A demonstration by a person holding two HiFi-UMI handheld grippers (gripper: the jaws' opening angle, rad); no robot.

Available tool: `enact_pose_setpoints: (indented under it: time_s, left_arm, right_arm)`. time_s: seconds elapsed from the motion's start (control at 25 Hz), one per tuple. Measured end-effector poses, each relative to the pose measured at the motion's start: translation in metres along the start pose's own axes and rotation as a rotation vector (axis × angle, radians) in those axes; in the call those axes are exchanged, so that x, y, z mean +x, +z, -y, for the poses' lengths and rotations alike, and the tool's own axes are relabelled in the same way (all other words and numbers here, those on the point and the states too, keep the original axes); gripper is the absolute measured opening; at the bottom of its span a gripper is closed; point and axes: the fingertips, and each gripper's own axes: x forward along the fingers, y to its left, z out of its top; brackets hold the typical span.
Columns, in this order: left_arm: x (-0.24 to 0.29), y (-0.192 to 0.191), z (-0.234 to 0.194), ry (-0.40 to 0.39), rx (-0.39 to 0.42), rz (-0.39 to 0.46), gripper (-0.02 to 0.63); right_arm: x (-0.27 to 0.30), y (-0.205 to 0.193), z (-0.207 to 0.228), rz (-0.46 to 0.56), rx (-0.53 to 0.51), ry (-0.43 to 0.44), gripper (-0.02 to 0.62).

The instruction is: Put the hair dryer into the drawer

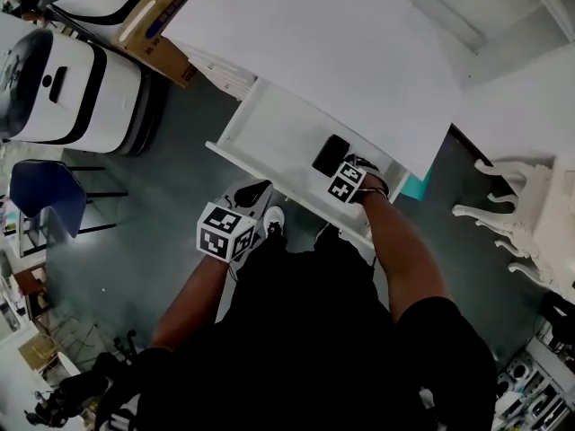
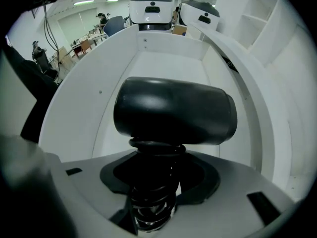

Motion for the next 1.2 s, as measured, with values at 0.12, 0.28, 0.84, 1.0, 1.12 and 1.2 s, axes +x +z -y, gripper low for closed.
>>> enact_pose_setpoints:
  time_s: [0.12, 0.28, 0.84, 1.0, 1.12, 1.2]
  left_arm:
    - [-0.005, -0.001, -0.005, 0.026, -0.014, 0.000, 0.011]
    - [-0.011, -0.003, -0.008, 0.051, -0.023, -0.002, 0.011]
    - [-0.016, -0.010, -0.008, 0.094, -0.054, -0.010, 0.011]
    - [-0.017, -0.008, -0.010, 0.101, -0.064, -0.005, 0.011]
    - [-0.016, -0.008, -0.013, 0.105, -0.070, -0.003, 0.011]
    - [-0.016, -0.007, -0.014, 0.106, -0.072, -0.001, 0.011]
  right_arm:
    - [0.006, -0.001, 0.002, -0.013, -0.034, 0.006, 0.218]
    - [0.014, -0.002, 0.002, -0.025, -0.077, 0.018, 0.218]
    - [0.032, -0.008, 0.009, -0.061, -0.168, 0.010, 0.218]
    - [0.035, -0.009, 0.009, -0.064, -0.160, 0.016, 0.218]
    - [0.035, -0.008, 0.008, -0.056, -0.159, 0.023, 0.218]
    - [0.036, -0.008, 0.009, -0.054, -0.162, 0.025, 0.218]
